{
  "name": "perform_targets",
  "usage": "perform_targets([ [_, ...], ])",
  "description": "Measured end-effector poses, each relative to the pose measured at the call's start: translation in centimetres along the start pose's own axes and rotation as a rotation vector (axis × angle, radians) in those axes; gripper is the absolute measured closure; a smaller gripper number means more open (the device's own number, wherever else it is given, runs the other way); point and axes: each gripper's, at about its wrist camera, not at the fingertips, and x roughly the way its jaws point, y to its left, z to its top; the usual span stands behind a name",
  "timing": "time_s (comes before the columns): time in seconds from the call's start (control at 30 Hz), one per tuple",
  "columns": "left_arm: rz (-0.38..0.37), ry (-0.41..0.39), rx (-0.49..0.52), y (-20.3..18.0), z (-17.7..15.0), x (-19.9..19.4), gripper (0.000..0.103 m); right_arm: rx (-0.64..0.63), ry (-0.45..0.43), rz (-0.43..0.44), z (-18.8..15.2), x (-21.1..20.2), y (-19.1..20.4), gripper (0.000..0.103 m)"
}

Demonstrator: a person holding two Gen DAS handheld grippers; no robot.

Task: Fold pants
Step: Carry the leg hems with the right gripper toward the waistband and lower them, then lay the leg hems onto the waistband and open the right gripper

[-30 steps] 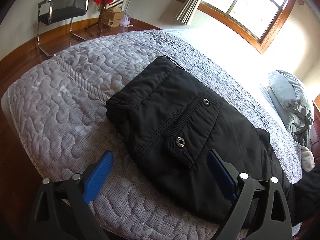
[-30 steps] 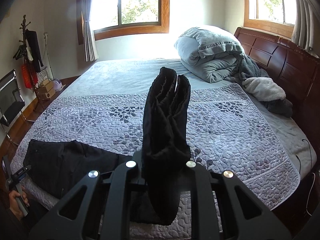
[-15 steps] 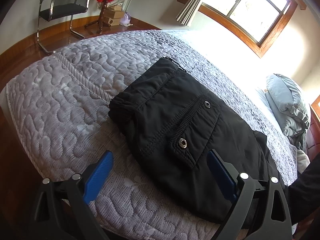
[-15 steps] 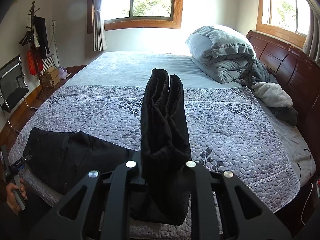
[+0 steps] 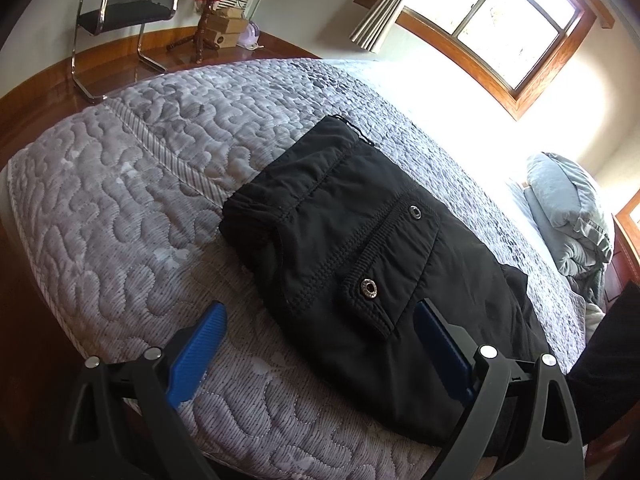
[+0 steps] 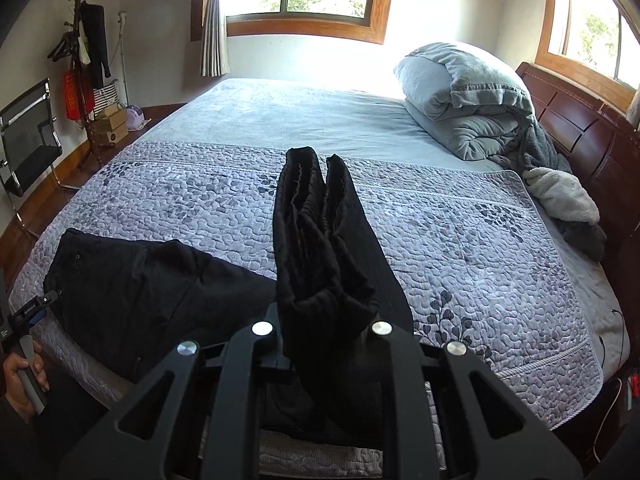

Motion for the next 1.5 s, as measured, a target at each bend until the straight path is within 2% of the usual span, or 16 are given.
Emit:
perform_targets([
  [0.3,-0.018,0.004,-0.008,0.4,0.0,-0.1,0.008,-0.097,0.037,-0.055,-0.8,2.4,4.3,0.088],
  [0.6,-0.026,0.007,-0.004,0.5,0.0,-0.2,0.008,-0.232,0.072,-0.133,-3.2,5.1,9.1,0.088],
  [1.5,-0.045,0.01,-0.023,1.2,0.3,-0.3,0.008,-0.466,0.216,-0.161,-11.3,13.7,17.6,0.088],
])
